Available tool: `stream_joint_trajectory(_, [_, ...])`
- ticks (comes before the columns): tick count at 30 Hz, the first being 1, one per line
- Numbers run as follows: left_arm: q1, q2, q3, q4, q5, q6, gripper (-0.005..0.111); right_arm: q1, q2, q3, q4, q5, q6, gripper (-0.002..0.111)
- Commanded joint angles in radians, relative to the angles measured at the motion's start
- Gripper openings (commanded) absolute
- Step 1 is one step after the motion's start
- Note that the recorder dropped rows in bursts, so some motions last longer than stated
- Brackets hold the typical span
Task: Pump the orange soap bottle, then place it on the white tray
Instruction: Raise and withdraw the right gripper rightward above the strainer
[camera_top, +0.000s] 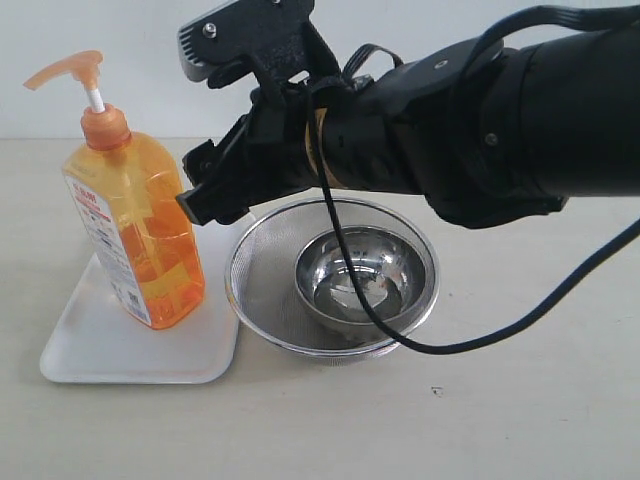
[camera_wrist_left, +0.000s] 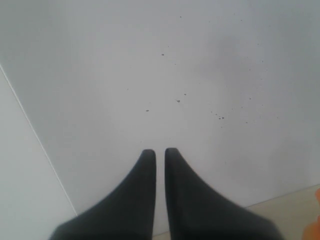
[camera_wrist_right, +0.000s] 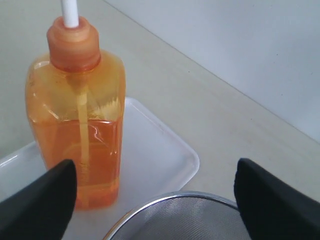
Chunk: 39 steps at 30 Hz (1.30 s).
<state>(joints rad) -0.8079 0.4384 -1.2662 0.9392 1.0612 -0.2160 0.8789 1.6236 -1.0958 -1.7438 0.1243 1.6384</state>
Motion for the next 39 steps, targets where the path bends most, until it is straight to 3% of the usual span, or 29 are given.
stream_joint_trajectory(1, [-0.002,-0.004,0.006,-0.001,-0.01,-0.006,0.005,-0.002,-0.011,0.002,-0.001,0.002,0.01,0.077])
stream_joint_trajectory(12, [-0.002,-0.004,0.006,-0.007,-0.01,-0.016,0.005,-0.002,-0.011,0.002,-0.001,-0.004,0.058,0.075])
stream_joint_trajectory(14, [-0.002,-0.004,0.006,-0.007,-0.01,-0.016,0.005,-0.002,-0.011,0.002,-0.001,-0.012,0.066,0.062])
stream_joint_trajectory(17, [-0.002,-0.004,0.006,-0.007,-0.01,-0.016,0.005,-0.002,-0.011,0.002,-0.001,-0.019,0.068,0.029])
stream_joint_trajectory(20, [-0.002,-0.004,0.006,-0.007,-0.01,-0.016,0.005,-0.002,-0.011,0.002,-0.001,-0.019,0.068,0.013])
stream_joint_trajectory(25, [-0.002,-0.004,0.006,-0.038,-0.01,-0.016,0.005,-0.002,-0.011,0.002,-0.001,-0.033,0.069,0.009])
stream_joint_trajectory(26, [-0.002,-0.004,0.006,-0.062,-0.01,-0.016,0.005,-0.002,-0.011,0.002,-0.001,-0.033,0.069,0.001])
stream_joint_trajectory(27, [-0.002,-0.004,0.006,-0.071,-0.005,-0.016,0.005,-0.002,-0.011,0.002,-0.001,-0.031,0.067,0.0])
stream_joint_trajectory(39, [-0.003,0.002,0.123,-0.091,0.059,-0.068,0.005,-0.002,-0.009,-0.032,-0.001,-0.04,-0.008,0.0])
